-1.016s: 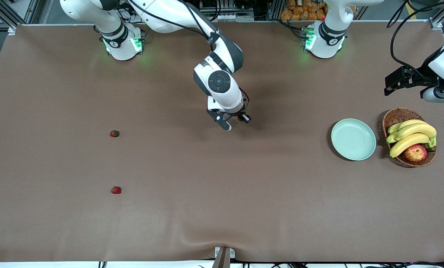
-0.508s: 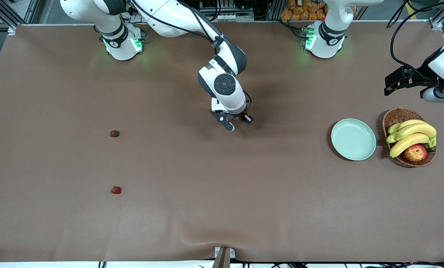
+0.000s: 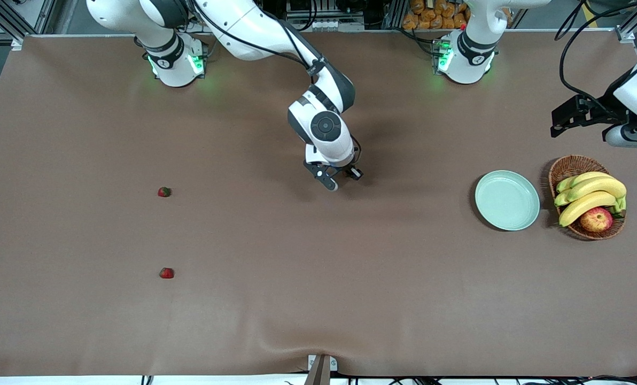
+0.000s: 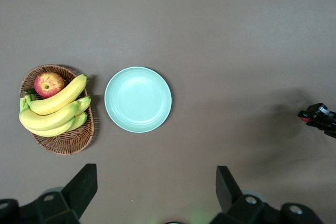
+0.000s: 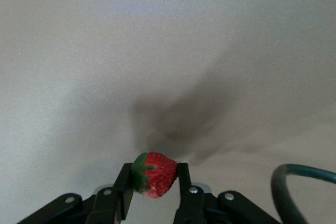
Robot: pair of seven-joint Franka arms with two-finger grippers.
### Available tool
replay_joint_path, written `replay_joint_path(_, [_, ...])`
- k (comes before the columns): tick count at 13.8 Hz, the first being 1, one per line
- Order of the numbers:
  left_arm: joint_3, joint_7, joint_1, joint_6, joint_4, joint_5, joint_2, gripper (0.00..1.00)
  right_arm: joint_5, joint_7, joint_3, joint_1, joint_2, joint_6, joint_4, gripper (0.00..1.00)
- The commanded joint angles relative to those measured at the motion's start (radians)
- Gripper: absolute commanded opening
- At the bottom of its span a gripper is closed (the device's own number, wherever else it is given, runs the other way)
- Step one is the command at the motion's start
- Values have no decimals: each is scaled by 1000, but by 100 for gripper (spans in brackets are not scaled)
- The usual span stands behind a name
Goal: Collect all strawberries into plate
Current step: 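Set the strawberry down mid-table and open the right gripper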
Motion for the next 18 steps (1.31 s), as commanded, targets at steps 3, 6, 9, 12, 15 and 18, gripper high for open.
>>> replay_joint_path(3, [0,19,-2,-4,9,1,0,100,-19,32,-16,17,31,10,42,49])
replay_joint_path(6, [0,19,-2,-4,9,0,0,100,-17,30,-16,11,28,1,57,73])
replay_joint_path(9, [0,19,-2,-4,8,0,2,100,-16,29,-17,-1,15,-55,90,78])
replay_joint_path(12, [0,19,-2,-4,8,-2,2,100,-16,27,-19,-66,-6,-271,191,91])
replay_joint_path(15, [-1,17,0,-5,8,-11,3,100,-17,20,-22,-124,-12,-398,274,97])
replay_joint_path(18, [-6,4,-12,-10,3,-17,15,100,-19,-14,-33,-173,-34,-413,285,100])
